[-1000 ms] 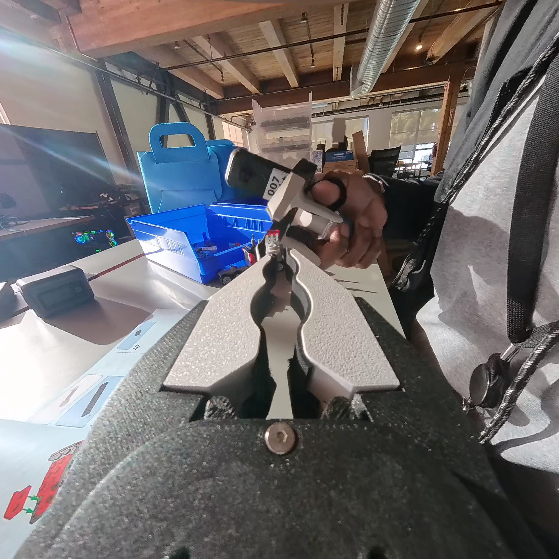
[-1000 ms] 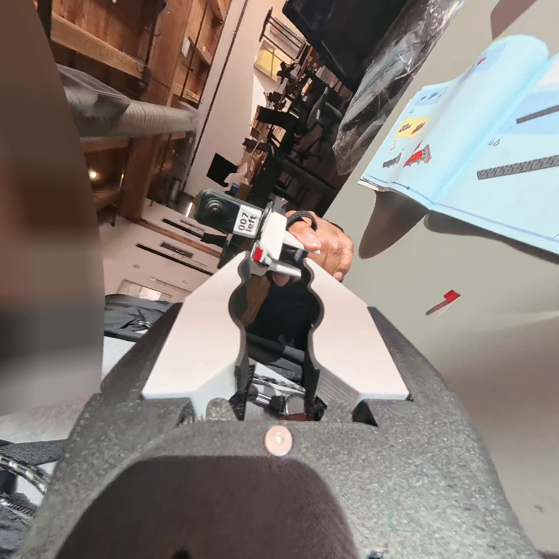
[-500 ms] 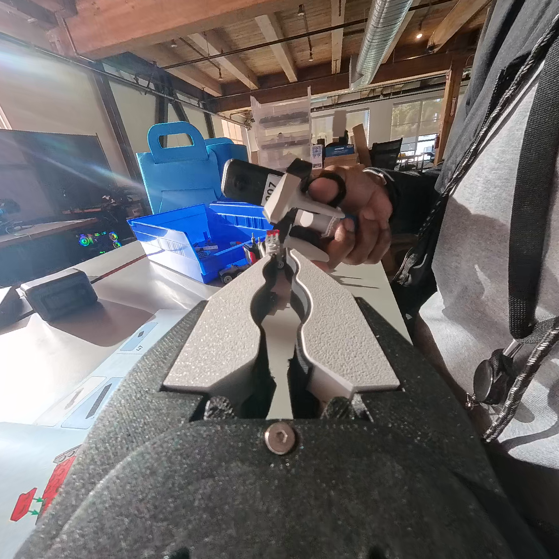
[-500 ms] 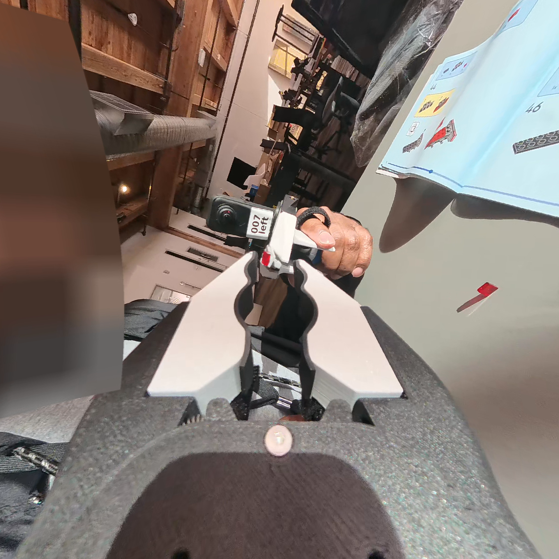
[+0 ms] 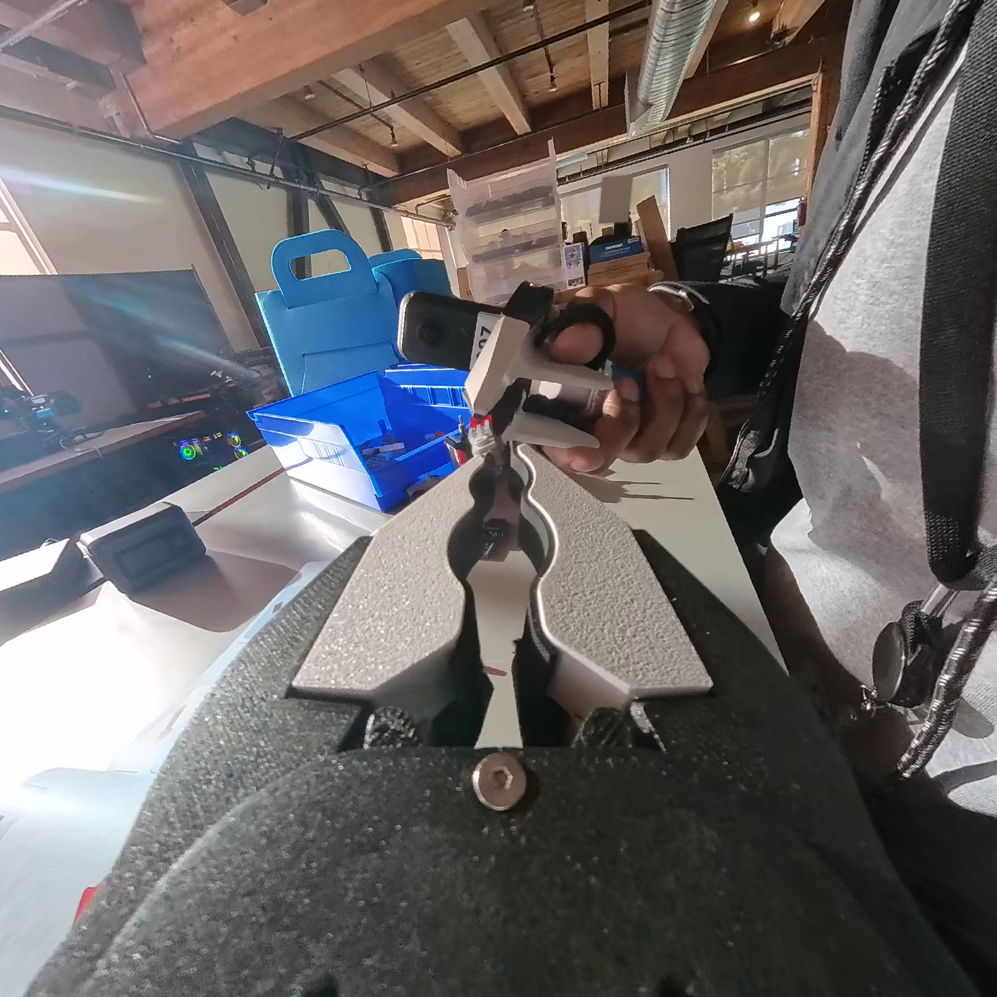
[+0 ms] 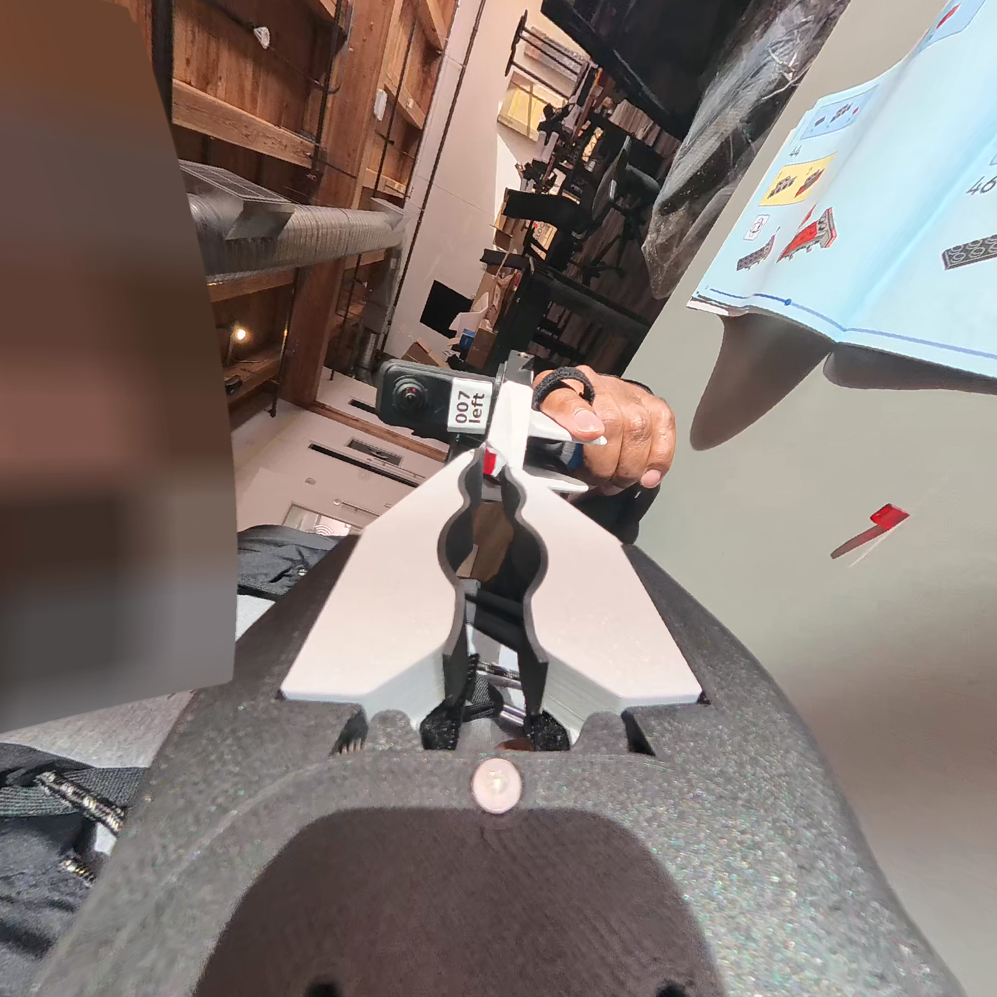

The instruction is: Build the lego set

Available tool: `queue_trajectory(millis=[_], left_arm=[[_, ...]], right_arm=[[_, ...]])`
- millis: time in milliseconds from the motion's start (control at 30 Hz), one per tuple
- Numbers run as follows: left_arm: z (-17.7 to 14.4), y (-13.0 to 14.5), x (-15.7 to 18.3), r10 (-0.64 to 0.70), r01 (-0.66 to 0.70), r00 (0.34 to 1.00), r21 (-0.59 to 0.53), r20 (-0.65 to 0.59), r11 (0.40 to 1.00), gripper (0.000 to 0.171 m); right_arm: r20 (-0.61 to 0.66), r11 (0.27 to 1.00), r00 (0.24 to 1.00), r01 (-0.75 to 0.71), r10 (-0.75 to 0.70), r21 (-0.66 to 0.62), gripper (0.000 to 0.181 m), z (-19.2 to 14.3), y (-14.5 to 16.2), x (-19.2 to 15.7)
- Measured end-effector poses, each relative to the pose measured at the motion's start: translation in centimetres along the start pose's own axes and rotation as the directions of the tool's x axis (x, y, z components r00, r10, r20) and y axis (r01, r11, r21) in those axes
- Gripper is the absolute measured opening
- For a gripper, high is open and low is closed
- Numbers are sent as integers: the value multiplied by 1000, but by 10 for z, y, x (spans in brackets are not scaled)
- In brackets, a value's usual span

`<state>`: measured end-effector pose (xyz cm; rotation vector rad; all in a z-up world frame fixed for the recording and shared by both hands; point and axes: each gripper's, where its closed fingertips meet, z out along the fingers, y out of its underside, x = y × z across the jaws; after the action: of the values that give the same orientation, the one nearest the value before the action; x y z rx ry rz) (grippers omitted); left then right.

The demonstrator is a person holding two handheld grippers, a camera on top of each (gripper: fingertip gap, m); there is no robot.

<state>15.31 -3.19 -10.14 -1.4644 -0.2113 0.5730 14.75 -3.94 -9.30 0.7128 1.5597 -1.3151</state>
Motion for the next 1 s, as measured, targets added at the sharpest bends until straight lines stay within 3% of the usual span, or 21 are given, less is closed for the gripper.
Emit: queue_trajectory(millis=[533, 767, 1000], left_arm=[[-1, -1, 7, 132, -132, 991, -6, 3, 991, 4], [2, 7, 2, 28, -28, 1000, -29, 4, 999, 5], [4, 7, 1, -143, 143, 989, -17, -43, 990, 22]], right_arm=[[22, 1000, 1000, 6, -6, -9, 6, 0, 8, -2], [-54, 966, 965, 259, -258, 14, 4, -3, 4, 1], [-146, 818, 807, 574, -572, -39, 5, -5, 3, 1]])
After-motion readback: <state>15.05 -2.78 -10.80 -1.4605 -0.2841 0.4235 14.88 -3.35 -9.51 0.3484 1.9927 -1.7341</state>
